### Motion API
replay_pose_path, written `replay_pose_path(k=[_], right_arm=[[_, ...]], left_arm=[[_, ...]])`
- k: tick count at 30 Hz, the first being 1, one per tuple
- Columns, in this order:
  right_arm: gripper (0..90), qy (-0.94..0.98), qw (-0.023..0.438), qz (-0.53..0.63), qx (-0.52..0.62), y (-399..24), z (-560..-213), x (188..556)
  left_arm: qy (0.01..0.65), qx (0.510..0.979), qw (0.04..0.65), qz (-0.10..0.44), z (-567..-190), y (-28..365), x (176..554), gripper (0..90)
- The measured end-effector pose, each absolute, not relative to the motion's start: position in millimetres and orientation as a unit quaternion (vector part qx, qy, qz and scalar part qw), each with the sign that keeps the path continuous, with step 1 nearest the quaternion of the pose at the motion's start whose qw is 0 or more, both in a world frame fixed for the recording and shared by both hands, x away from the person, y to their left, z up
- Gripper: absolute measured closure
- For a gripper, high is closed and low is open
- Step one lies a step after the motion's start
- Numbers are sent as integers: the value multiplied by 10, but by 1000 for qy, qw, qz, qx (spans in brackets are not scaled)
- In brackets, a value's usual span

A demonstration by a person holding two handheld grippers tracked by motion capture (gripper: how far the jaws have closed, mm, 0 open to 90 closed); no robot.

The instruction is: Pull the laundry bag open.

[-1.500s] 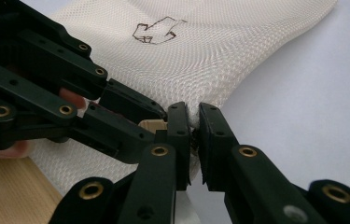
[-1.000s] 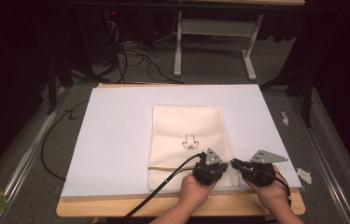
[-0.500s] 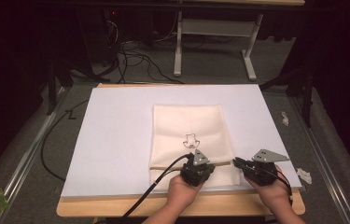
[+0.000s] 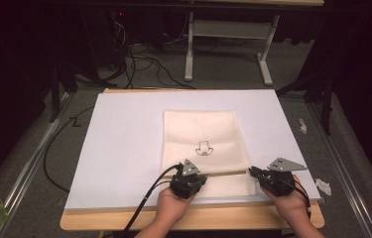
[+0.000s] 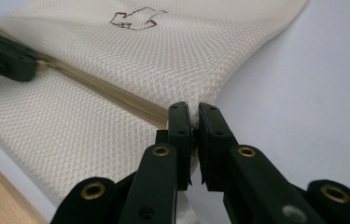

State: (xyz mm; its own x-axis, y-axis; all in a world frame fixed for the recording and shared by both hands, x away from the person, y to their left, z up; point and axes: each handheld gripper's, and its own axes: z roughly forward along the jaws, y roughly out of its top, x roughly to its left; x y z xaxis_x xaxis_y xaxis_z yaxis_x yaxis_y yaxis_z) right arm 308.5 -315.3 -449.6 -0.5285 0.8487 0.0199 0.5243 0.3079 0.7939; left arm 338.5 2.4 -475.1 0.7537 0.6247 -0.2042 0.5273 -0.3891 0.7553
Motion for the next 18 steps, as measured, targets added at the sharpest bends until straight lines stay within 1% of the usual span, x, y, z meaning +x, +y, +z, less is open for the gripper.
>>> replay_pose_path(k=[4, 8, 9, 10, 12, 16, 18], right_arm=[[855, 776, 203, 394, 449, -3225, -4506, 3097], [855, 785, 205, 389, 437, -3162, -4514, 3097], [855, 785, 205, 389, 437, -3153, -4513, 3099], [855, 784, 201, 393, 436, -3151, -4514, 3103], [856, 787, 206, 389, 433, -3139, -4517, 3100], [856, 783, 207, 386, 441, -3165, -4528, 3102], [855, 782, 207, 386, 443, -3193, -4527, 3107]], left_arm=[[358, 830, 424, 53, -4688, 298, 3394, 877], [362, 838, 402, 77, -4587, 529, 3359, 877], [362, 836, 405, 73, -4586, 588, 3355, 876], [365, 837, 399, 79, -4591, 630, 3347, 877], [366, 836, 399, 88, -4631, 729, 3346, 877], [390, 823, 406, 76, -4754, 949, 3366, 877], [391, 820, 410, 80, -4717, 1020, 3376, 877]])
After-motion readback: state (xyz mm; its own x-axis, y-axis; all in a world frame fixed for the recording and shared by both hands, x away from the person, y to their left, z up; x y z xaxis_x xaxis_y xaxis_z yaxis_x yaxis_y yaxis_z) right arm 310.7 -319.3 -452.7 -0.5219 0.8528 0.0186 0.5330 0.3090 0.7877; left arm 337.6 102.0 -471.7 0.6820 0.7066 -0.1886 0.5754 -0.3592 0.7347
